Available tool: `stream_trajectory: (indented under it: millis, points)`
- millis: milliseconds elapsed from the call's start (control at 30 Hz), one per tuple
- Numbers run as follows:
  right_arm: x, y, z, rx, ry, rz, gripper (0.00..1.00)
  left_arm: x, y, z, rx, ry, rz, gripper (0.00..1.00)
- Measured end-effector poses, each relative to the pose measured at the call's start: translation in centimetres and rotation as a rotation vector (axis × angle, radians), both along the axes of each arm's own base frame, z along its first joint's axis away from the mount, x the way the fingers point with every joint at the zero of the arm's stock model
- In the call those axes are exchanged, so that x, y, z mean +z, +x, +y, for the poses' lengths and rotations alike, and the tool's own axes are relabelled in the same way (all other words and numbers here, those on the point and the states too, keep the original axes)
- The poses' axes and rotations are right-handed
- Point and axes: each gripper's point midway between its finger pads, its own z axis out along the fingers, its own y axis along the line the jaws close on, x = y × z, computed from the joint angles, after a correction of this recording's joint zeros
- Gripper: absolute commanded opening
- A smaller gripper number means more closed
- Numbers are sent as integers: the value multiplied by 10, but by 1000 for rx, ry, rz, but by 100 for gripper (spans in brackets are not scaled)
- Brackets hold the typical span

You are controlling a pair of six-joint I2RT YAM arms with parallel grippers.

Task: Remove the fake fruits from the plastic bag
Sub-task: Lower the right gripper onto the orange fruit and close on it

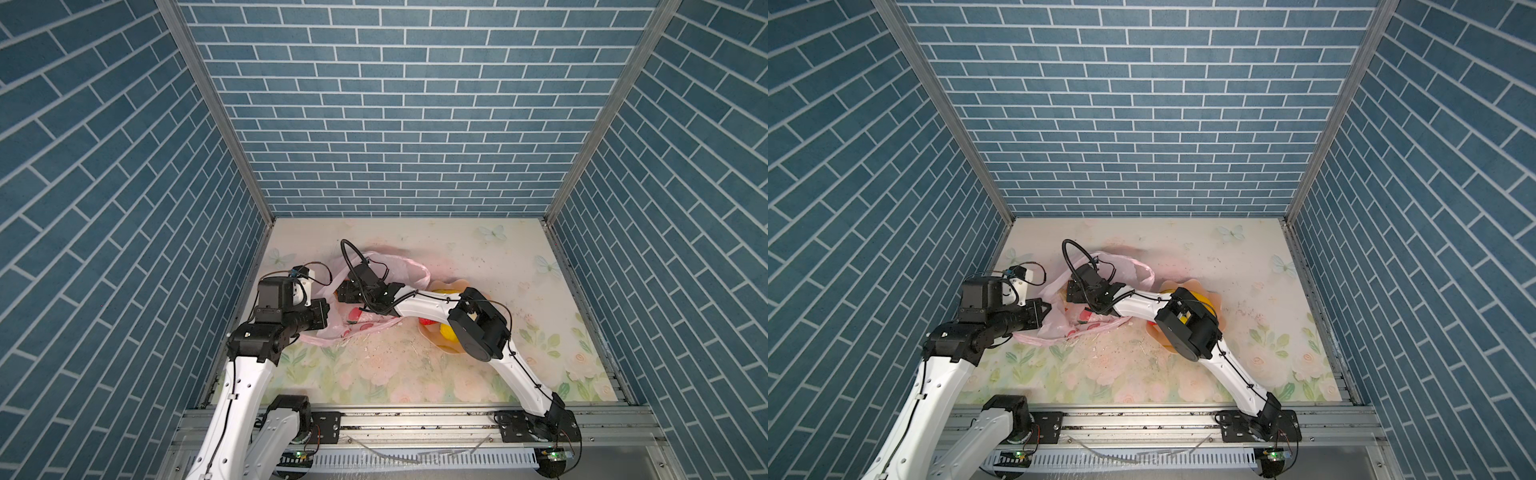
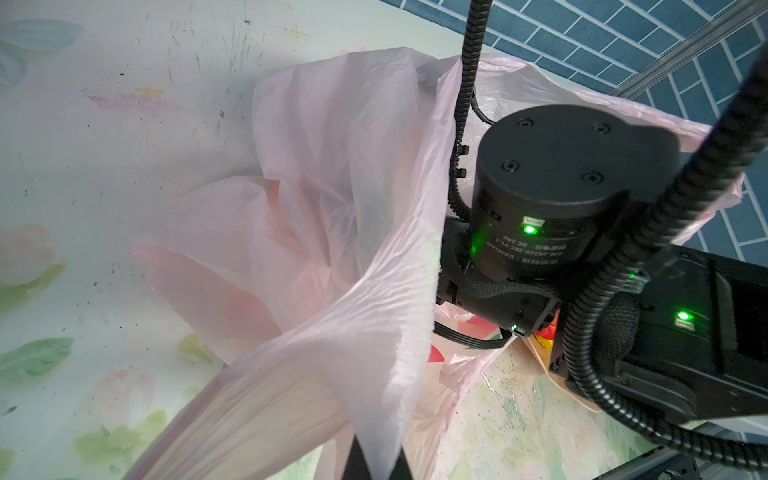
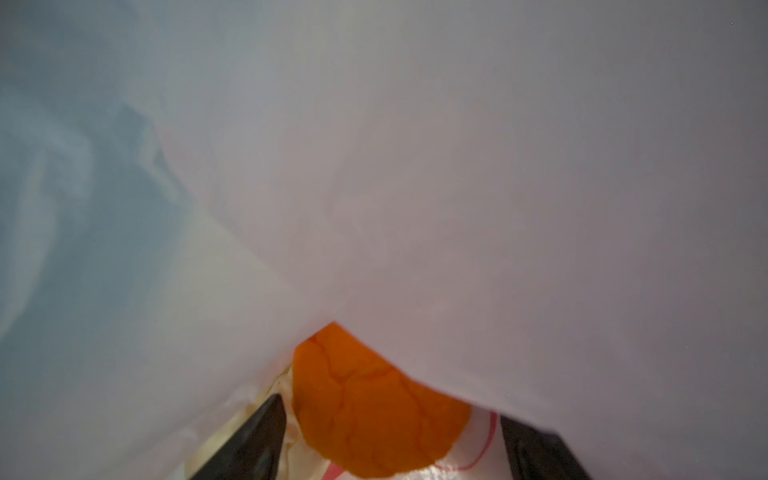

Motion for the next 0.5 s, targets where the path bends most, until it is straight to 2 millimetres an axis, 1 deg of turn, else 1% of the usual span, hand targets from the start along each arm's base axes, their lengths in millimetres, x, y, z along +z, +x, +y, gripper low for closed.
stream_trajectory:
  millis: [233,367,500]
  points:
    - [-6,4,2,-4,6,14,80,1,0,-1,-3,-3,-2,0]
    - [-7,5,2,-7,10,18,76,0,0,-1,-5,-6,-1,0]
    - [-5,8,3,-15,22,24,69,-4,-1,-2,-8,-8,9,0]
